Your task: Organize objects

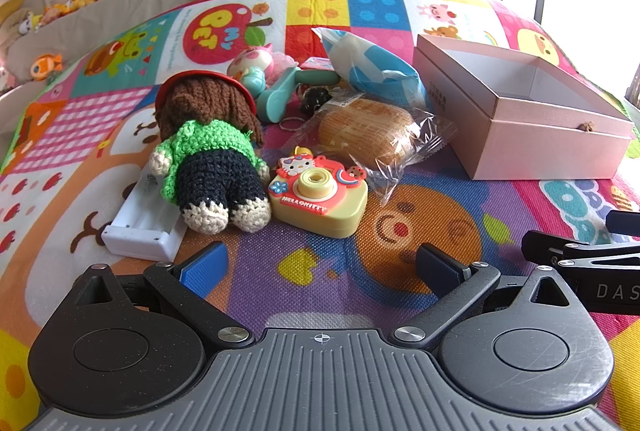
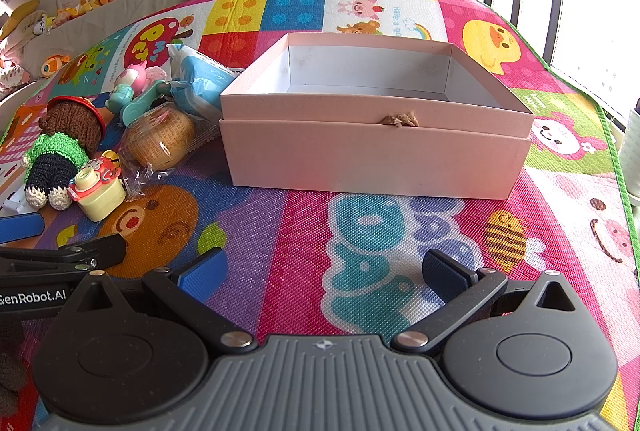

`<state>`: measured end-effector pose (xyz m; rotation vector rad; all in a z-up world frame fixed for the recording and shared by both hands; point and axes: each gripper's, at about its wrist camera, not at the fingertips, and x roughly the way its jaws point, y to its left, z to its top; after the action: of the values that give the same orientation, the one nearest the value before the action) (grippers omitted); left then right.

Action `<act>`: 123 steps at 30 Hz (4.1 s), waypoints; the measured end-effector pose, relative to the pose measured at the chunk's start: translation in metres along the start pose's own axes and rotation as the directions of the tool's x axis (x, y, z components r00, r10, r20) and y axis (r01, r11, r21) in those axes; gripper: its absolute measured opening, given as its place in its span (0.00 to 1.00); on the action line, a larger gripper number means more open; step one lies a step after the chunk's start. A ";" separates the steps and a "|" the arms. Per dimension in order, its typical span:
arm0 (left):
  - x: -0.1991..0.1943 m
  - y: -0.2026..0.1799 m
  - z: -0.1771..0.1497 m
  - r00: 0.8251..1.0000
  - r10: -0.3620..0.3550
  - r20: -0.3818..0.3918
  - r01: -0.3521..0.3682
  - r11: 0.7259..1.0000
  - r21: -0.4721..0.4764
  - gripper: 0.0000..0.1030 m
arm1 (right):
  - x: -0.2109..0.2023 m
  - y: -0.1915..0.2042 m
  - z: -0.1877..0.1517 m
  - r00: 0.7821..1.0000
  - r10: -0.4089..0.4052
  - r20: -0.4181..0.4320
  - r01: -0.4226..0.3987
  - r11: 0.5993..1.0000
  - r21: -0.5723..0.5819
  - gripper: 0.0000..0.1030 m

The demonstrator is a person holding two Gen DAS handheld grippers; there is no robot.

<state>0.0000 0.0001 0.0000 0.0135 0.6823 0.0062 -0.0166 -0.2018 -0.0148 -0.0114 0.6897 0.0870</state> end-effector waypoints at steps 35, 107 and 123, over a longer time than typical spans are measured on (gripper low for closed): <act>-0.002 0.001 -0.001 1.000 0.000 -0.001 0.000 1.000 -0.001 1.00 | 0.000 0.000 0.000 1.000 0.000 0.000 0.000 1.000 0.000 1.00; -0.104 0.153 -0.039 0.953 -0.237 0.189 0.287 0.907 -0.308 0.64 | -0.001 0.113 0.023 0.992 0.122 -0.025 -0.124 0.982 -0.142 0.96; -0.110 0.118 -0.036 0.972 -0.227 0.055 0.233 0.944 -0.233 0.64 | -0.037 0.071 0.027 0.971 0.223 -0.087 -0.232 0.965 -0.121 0.56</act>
<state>-0.1076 0.1178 0.0433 -0.2971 0.6487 -0.1371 -0.0338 -0.1330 0.0312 -0.0613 0.7554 0.3542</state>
